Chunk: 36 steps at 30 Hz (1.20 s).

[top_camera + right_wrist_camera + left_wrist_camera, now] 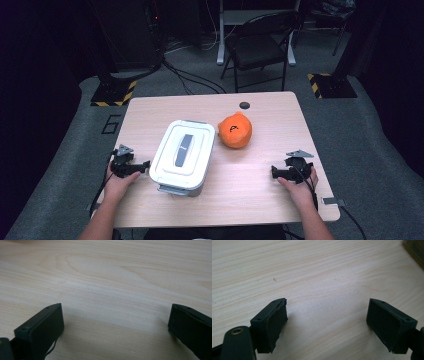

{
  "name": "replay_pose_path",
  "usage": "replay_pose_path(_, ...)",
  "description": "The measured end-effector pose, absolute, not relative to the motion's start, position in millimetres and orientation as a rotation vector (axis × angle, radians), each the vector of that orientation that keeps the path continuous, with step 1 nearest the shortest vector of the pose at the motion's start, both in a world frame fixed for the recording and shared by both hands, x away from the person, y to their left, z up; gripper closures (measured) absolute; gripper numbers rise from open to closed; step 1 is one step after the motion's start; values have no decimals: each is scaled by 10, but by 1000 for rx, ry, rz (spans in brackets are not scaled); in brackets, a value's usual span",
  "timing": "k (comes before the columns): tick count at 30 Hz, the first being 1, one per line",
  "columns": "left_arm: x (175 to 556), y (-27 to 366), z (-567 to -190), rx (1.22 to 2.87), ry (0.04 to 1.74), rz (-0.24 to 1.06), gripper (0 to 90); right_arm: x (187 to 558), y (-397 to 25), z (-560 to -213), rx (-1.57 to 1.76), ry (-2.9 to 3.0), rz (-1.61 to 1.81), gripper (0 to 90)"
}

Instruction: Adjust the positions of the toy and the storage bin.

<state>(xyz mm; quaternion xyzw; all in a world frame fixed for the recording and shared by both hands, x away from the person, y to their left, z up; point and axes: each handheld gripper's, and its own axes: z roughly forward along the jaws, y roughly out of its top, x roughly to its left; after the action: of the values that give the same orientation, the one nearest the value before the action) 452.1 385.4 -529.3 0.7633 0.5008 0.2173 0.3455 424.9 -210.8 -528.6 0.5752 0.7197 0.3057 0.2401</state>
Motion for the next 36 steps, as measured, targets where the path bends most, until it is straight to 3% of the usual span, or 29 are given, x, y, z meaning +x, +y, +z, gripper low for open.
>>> replay_pose_path(5, 4521, 3853, -5293, 1982, 1301, 564, 165, 4251, -2111, -5285, 1571, 1966, 843, 14)
replay_pose_path(10, 4521, 3853, -5293, 1983, 1299, 563, 162, 4221, -2121, -5274, 1560, 1943, 862, 132)
replay_pose_path(25, 4520, 3852, -5293, 1982, 1301, 563, 162, 4211, -2140, -5267, 1560, 1906, 872, 243)
replay_pose_path(36, 4520, 3853, -5293, 1982, 1300, 564, 163, 4196, -2131, -5202, 1579, 1949, 865, 403)
